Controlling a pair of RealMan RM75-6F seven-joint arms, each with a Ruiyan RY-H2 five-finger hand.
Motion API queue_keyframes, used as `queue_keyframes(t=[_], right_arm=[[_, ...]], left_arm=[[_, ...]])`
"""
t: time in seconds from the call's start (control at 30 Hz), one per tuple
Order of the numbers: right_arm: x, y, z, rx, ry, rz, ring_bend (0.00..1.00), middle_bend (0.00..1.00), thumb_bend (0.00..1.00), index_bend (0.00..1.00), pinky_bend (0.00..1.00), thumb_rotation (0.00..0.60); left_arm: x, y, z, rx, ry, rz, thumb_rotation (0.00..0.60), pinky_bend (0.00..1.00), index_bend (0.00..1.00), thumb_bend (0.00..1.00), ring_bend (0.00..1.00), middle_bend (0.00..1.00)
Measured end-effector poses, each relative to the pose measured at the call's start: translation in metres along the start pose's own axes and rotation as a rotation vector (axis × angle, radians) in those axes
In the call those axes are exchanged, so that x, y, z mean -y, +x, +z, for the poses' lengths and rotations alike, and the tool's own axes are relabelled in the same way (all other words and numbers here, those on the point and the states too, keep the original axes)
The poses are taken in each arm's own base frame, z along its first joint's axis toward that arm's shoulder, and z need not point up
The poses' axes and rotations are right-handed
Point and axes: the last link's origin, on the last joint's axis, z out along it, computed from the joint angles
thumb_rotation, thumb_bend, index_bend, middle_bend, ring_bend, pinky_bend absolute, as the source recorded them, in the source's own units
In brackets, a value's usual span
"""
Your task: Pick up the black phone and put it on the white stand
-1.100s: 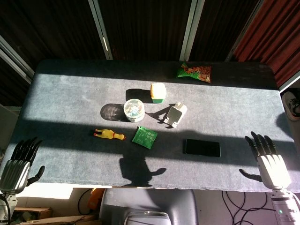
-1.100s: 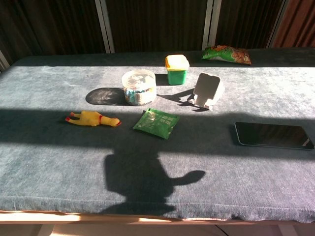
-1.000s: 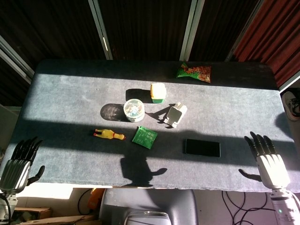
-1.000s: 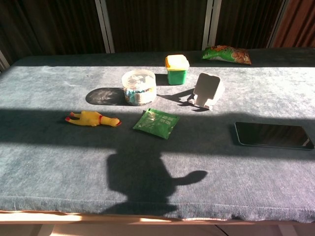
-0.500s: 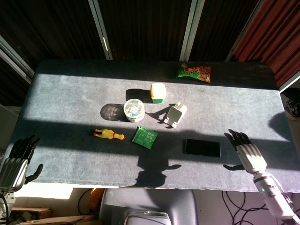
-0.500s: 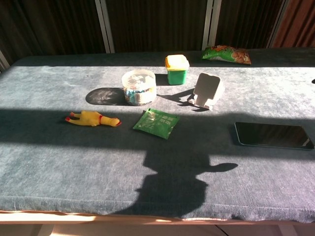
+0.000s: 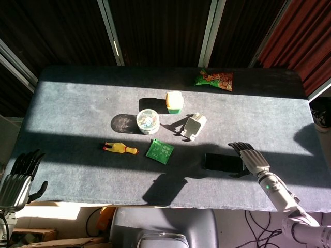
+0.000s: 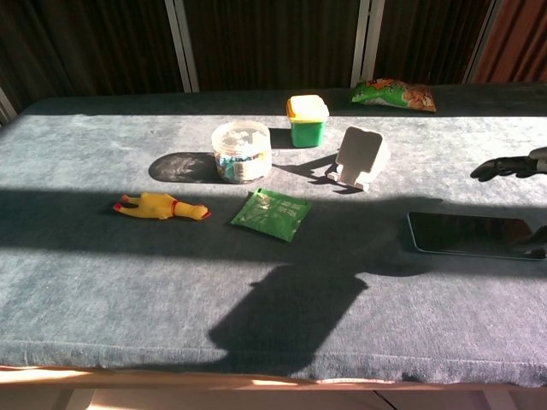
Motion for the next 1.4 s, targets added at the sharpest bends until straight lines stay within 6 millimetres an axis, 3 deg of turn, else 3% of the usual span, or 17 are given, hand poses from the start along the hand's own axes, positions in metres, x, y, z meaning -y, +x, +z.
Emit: queue_keyframes(t=[0.13,0.4,0.97,1.4], right_arm=[[0.0,-0.002,0.009,0.021,-0.014,0.005,0.01,0.29,0.13,0.36,0.0,0.6],[0.0,-0.006,0.025,0.051,-0.041,0.008,0.03,0.3,0.14,0.38,0.0,0.6],[0.007,-0.001,0.025,0.048,-0.068,-0.112,0.04,0.31,0.17,0.36,0.0,0.6],[0.034,0.009,0.029,0.031,-0.171,-0.258,0.05,0.31,0.17,0.38,0.0,0.6]], left_arm=[[-0.001,0.0,-0.001,-0.002,-0.001,0.001,0.6,0.0,0.0,0.36,0.0,0.0],[-0.001,0.0,-0.003,-0.002,0.003,0.001,0.6,0.0,0.0,0.36,0.0,0.0],[-0.001,0.0,-0.004,0.009,-0.005,-0.005,0.6,0.0,0.0,0.37,0.0,0.0],[-0.001,0.004,-0.009,-0.003,-0.025,-0.018,0.6,0.0,0.0,0.37,0.0,0.0]])
